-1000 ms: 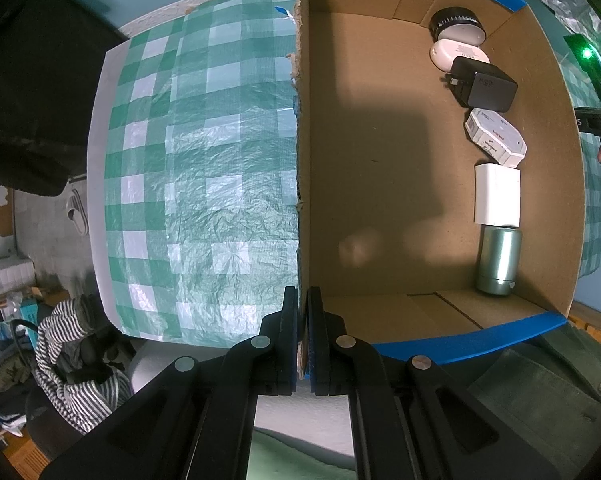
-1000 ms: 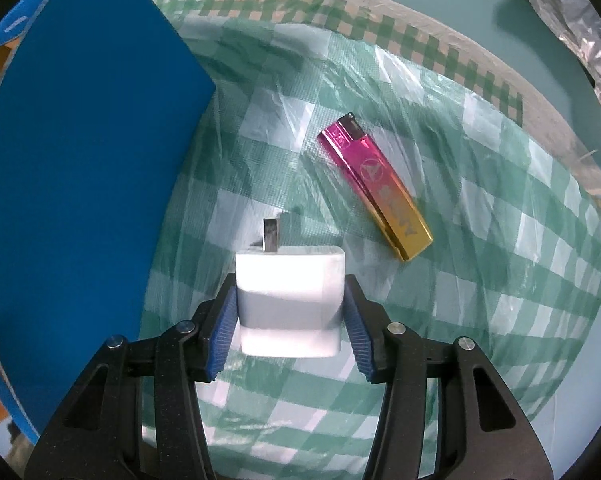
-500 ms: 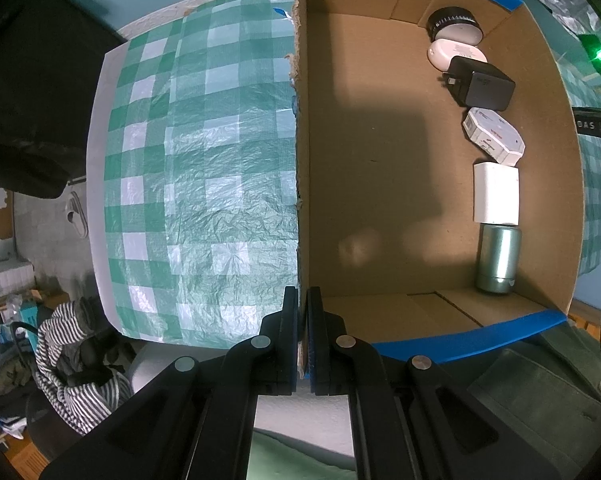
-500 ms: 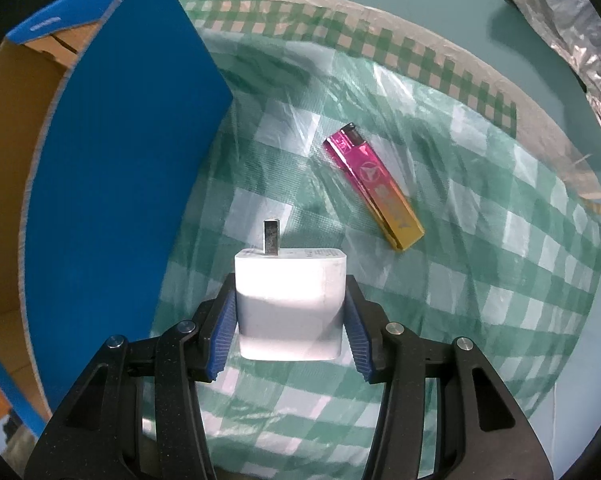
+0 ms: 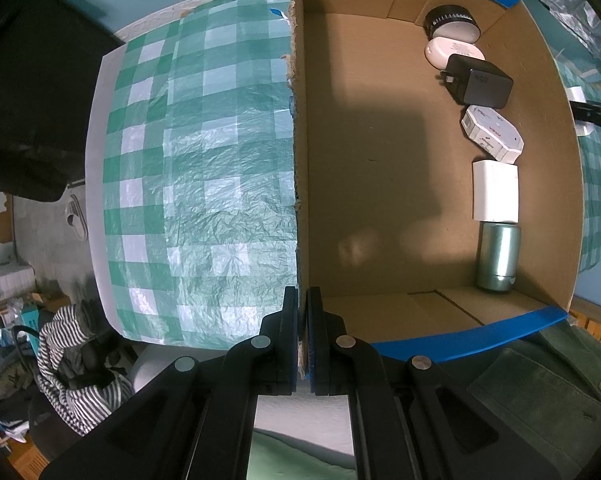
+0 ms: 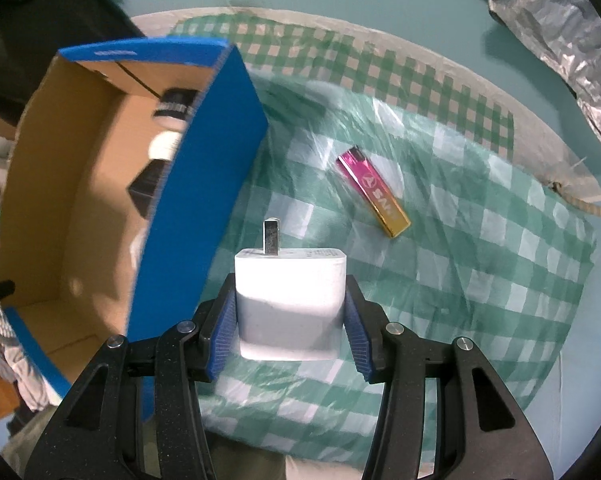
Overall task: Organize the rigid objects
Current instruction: 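Lift the white charger and carry it over the box with the right gripper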
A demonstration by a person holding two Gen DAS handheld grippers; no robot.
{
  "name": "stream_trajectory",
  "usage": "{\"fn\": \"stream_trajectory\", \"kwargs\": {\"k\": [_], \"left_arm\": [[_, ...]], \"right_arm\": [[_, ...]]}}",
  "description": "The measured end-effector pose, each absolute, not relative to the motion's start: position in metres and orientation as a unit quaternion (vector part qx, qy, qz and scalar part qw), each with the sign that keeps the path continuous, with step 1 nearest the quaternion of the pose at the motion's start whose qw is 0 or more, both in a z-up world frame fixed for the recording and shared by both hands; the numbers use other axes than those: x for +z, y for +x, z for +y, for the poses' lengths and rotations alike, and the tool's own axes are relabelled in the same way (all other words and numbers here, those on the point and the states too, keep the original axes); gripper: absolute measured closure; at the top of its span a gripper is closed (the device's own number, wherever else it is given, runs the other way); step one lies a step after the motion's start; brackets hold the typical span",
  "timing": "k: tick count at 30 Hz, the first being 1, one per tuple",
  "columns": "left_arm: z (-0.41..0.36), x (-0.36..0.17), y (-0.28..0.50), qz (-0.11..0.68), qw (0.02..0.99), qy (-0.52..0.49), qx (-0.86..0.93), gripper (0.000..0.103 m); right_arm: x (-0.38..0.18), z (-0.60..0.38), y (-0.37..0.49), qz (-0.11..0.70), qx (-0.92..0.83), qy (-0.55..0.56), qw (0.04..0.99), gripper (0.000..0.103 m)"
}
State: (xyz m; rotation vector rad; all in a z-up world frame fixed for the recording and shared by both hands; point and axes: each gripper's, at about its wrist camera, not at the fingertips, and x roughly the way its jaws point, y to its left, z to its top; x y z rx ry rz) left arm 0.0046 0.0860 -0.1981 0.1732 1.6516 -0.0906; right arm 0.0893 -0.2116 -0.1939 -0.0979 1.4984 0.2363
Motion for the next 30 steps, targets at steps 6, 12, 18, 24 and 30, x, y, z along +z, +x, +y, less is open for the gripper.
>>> {"fn": "stream_trajectory", "kwargs": {"k": [6, 12, 18, 24, 30], "left_arm": [[0.086, -0.199, 0.005, 0.733, 0.674, 0.079, -0.041, 0.099], [0.086, -0.198, 0.005, 0.733, 0.674, 0.079, -0.041, 0.099], [0.086, -0.198, 0.004, 0.733, 0.674, 0.079, -0.041, 0.099], [0.086, -0.198, 0.005, 0.733, 0.674, 0.079, -0.041, 0.099], [0.086, -0.198, 0.005, 0.733, 0.674, 0.078, -0.041, 0.099]], "right_arm": [[-0.169, -0.201, 0.088, 0.665, 0.118, -0.049, 0.736, 0.054], [-0.149, -0.189, 0.085, 0.65, 0.136, -0.053, 0.746, 0.054], [-0.136, -0.17, 0.083, 0.639, 0.156, -0.066, 0.75, 0.054], [-0.13, -0.153, 0.08, 0.634, 0.173, -0.077, 0.75, 0.054], [-0.13, -0.136, 0.08, 0.633, 0.188, -0.088, 0.746, 0.054]]}}
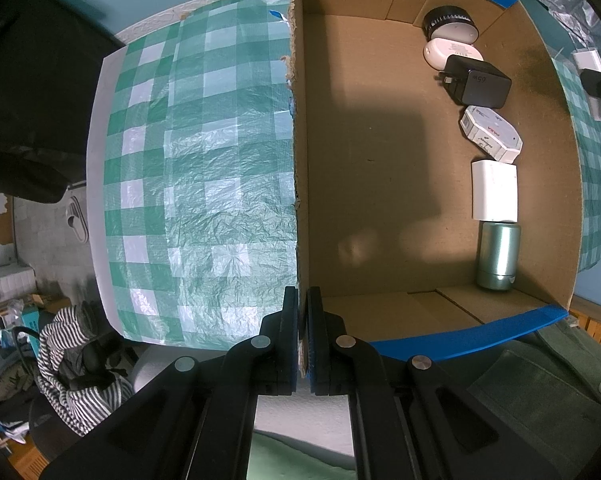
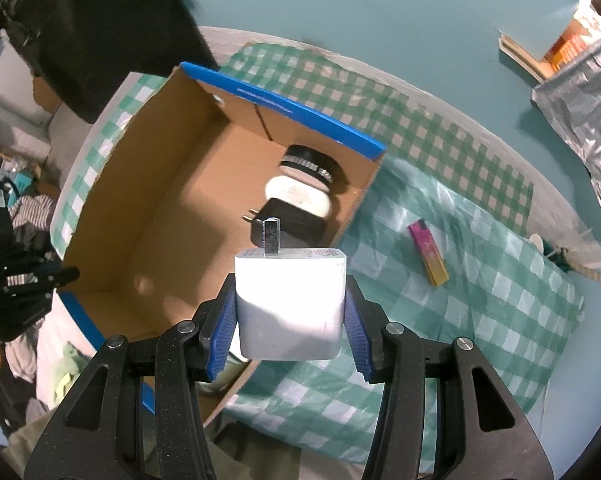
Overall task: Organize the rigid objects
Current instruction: 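Lift the white charger and carry it over the box with the right gripper, then lower the white charger into the box and open the right gripper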
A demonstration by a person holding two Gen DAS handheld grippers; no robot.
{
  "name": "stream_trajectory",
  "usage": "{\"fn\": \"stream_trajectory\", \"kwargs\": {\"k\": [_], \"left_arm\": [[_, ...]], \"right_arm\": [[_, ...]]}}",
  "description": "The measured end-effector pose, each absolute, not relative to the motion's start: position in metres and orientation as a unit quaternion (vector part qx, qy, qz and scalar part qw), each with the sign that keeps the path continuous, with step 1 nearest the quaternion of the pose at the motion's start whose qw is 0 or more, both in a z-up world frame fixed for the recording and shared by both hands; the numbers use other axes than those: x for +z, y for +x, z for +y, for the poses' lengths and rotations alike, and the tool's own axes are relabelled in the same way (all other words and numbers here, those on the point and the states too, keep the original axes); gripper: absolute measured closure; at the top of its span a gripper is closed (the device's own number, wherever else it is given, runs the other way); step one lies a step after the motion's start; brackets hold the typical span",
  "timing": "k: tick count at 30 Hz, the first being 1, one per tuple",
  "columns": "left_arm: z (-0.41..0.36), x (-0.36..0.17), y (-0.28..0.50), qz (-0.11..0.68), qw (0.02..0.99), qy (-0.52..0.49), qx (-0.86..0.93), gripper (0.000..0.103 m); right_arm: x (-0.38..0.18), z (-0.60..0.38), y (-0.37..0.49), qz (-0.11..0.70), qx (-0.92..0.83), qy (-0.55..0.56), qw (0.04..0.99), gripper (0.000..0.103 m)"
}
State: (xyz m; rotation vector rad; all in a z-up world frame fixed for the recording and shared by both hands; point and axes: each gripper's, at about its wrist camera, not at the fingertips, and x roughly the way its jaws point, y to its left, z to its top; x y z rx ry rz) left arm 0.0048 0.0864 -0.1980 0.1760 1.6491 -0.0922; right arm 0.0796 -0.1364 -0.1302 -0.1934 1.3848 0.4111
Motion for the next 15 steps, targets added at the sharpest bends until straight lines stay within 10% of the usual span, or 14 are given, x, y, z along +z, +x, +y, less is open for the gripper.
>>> {"fn": "stream_trajectory", "kwargs": {"k": [15], "left_arm": [[0.087, -0.195, 0.007, 0.732, 0.676, 0.075, -0.04, 0.099]], "right_arm": [[-0.159, -0.094, 0.075, 0.644, 0.219, -0.133, 0.721, 0.054]]}}
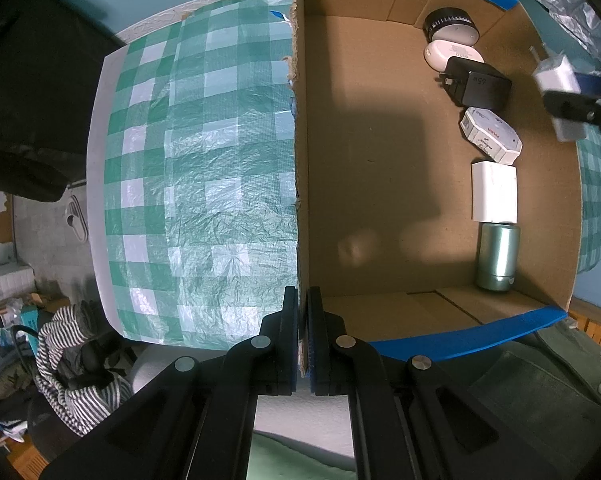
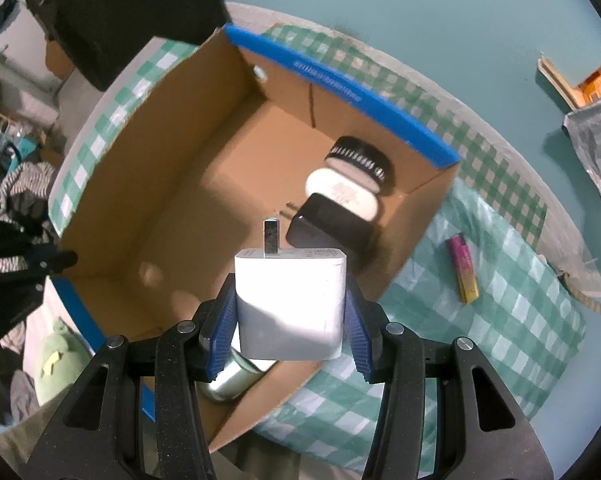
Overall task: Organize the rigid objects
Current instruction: 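Lower the white charger into the box and open the right gripper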
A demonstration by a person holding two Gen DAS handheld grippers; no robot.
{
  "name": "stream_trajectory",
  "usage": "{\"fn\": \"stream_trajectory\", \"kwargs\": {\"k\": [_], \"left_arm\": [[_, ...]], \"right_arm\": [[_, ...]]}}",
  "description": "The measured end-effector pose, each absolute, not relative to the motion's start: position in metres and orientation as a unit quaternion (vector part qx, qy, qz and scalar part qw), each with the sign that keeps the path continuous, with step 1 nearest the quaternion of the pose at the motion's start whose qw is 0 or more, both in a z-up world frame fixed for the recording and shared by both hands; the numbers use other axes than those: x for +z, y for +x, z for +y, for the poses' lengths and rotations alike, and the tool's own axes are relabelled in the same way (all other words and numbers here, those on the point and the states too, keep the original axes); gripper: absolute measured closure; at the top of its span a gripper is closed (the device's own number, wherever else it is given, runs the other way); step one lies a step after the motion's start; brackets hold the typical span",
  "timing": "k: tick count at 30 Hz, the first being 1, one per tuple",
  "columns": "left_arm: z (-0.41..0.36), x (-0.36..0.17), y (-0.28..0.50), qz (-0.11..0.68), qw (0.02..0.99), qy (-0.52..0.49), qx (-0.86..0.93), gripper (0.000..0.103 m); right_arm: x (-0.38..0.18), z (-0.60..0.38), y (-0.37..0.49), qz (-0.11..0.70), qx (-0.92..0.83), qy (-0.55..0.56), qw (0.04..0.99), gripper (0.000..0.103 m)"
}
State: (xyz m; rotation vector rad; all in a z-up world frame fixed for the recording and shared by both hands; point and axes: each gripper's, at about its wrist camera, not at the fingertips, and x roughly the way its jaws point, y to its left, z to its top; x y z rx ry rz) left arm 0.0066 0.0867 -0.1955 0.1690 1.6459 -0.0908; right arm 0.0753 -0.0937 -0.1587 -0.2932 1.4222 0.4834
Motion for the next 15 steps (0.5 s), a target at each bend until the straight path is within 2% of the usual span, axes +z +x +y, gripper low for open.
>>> {"fn": "stream_trajectory", "kwargs": {"k": [15], "left_arm": [[0.087, -0.196, 0.004, 0.731, 0.677, 0.078, -0.042, 0.099]], "right_arm": [[-0.181, -0.097, 0.074, 0.658, 0.214, -0.147, 0.707, 0.054]]}}
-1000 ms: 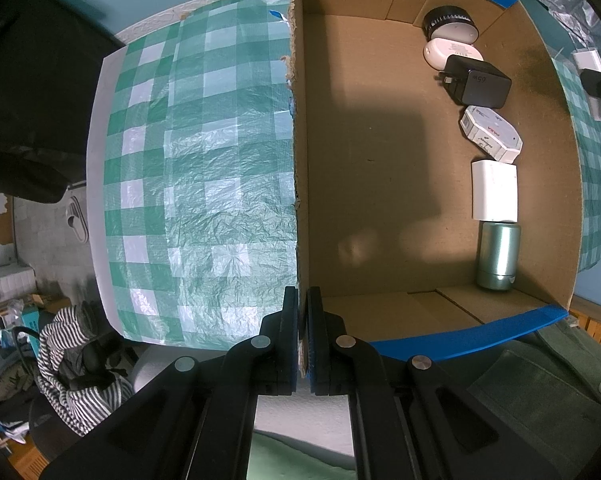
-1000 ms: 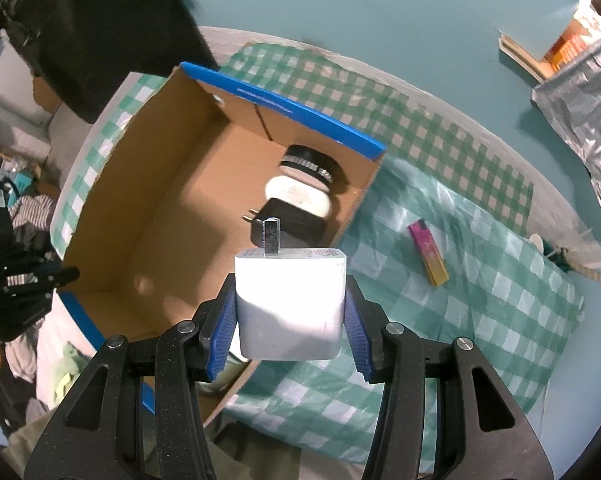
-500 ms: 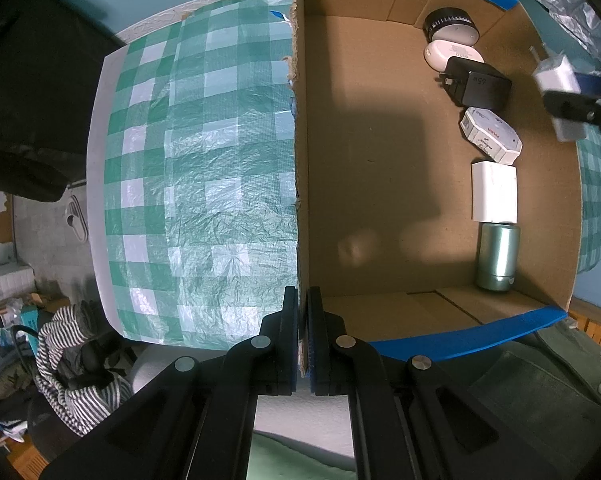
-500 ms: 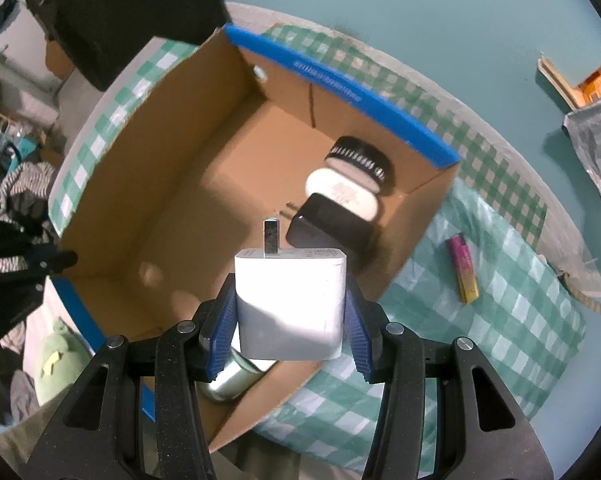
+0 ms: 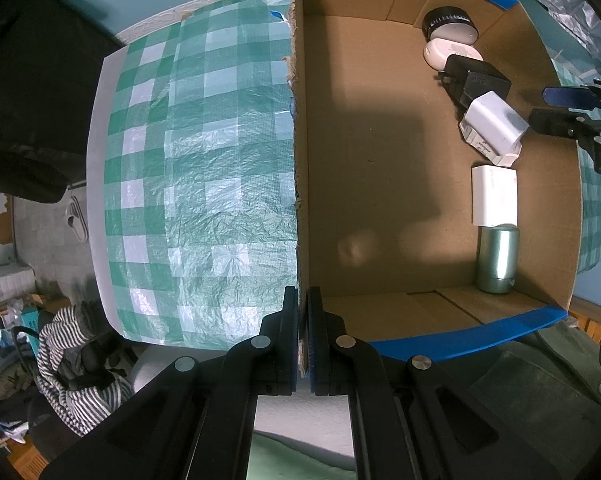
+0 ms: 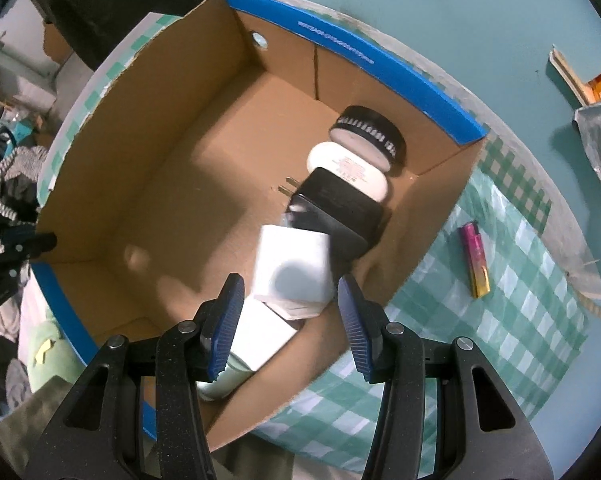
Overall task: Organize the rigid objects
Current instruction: 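Lower the white charger into the box and open the right gripper, then move the right gripper to the pink-gold SANY lighter and grasp it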
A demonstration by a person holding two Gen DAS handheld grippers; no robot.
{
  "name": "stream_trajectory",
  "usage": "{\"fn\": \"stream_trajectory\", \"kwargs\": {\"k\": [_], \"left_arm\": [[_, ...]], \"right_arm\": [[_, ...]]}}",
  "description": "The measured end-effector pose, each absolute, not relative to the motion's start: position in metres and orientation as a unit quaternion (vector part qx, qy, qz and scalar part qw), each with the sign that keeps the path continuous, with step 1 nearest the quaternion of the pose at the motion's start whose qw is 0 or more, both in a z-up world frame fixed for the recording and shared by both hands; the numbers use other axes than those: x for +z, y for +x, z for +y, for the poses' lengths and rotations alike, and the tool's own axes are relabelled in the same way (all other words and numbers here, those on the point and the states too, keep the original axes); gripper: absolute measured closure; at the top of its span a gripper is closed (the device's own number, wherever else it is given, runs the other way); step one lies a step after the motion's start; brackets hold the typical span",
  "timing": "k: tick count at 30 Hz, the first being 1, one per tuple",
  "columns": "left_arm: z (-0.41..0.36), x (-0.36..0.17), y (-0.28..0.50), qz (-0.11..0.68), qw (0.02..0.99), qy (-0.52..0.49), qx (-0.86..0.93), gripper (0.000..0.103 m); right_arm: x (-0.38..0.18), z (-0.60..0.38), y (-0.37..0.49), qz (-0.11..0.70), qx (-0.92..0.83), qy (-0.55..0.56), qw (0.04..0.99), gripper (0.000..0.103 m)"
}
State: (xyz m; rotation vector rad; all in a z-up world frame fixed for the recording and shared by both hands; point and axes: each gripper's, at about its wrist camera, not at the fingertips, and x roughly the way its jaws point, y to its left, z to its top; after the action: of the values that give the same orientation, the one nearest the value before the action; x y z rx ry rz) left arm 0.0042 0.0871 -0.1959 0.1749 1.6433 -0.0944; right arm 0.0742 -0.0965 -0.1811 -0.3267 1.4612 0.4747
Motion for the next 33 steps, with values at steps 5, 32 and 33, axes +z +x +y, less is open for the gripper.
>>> {"fn": "stream_trajectory", "kwargs": {"k": [5, 32, 33], "left_arm": [[0.087, -0.196, 0.004, 0.731, 0.677, 0.079, -0.042, 0.099], [0.088, -0.196, 0.003, 0.731, 0.676, 0.079, -0.041, 0.099], [0.088, -0.196, 0.003, 0.731, 0.676, 0.079, -0.041, 0.099]], "right_arm": [[-0.176, -0.099, 0.073, 0.655, 0.212, -0.14, 0.712, 0.054], [-0.143, -0.163, 0.093, 0.635, 0.186, -0.12, 0.74, 0.053], [-0.143, -0.167, 0.094, 0.636, 0.183, -0.119, 0.74, 0.053]]}}
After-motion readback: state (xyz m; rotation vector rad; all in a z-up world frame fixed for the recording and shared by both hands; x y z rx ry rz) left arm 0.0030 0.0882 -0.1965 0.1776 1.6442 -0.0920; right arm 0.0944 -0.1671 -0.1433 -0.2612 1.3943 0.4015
